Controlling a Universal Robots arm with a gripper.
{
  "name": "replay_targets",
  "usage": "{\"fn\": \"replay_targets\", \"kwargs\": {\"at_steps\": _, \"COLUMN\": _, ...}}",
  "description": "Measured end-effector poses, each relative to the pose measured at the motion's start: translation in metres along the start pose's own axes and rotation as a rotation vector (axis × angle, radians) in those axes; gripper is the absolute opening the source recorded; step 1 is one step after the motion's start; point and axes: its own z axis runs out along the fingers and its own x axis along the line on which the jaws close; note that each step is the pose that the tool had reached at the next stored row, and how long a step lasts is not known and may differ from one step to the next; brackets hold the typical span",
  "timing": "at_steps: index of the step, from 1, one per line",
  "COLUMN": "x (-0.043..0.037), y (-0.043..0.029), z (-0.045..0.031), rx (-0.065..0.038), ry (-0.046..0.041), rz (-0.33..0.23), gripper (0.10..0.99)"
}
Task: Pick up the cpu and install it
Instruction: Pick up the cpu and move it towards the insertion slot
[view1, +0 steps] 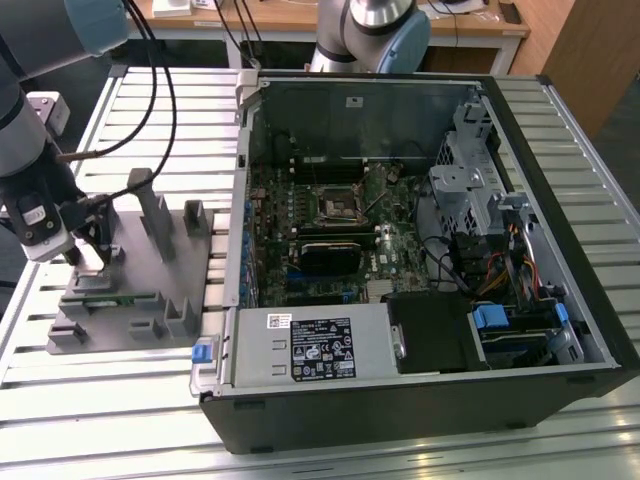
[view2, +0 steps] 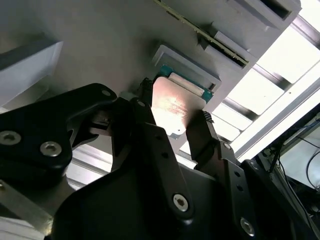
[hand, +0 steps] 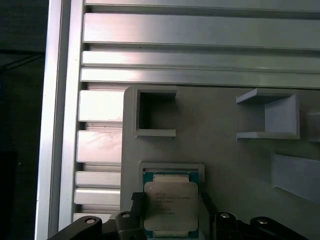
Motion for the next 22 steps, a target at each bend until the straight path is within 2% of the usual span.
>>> {"fn": "replay_targets", "kwargs": {"at_steps": 5, "x": 0.0000, "y": 0.0013, "z": -0.0191, "rx": -0.001, "ry": 0.0000, "rz": 0.000, "gripper": 0.522}}
{"fn": "replay_targets", "kwargs": {"at_steps": 22, "x": -0.0002, "y": 0.0066, "z": -0.0963, "rx": -0.001, "ry": 0.0000, "rz": 0.000, "gripper": 0.522}}
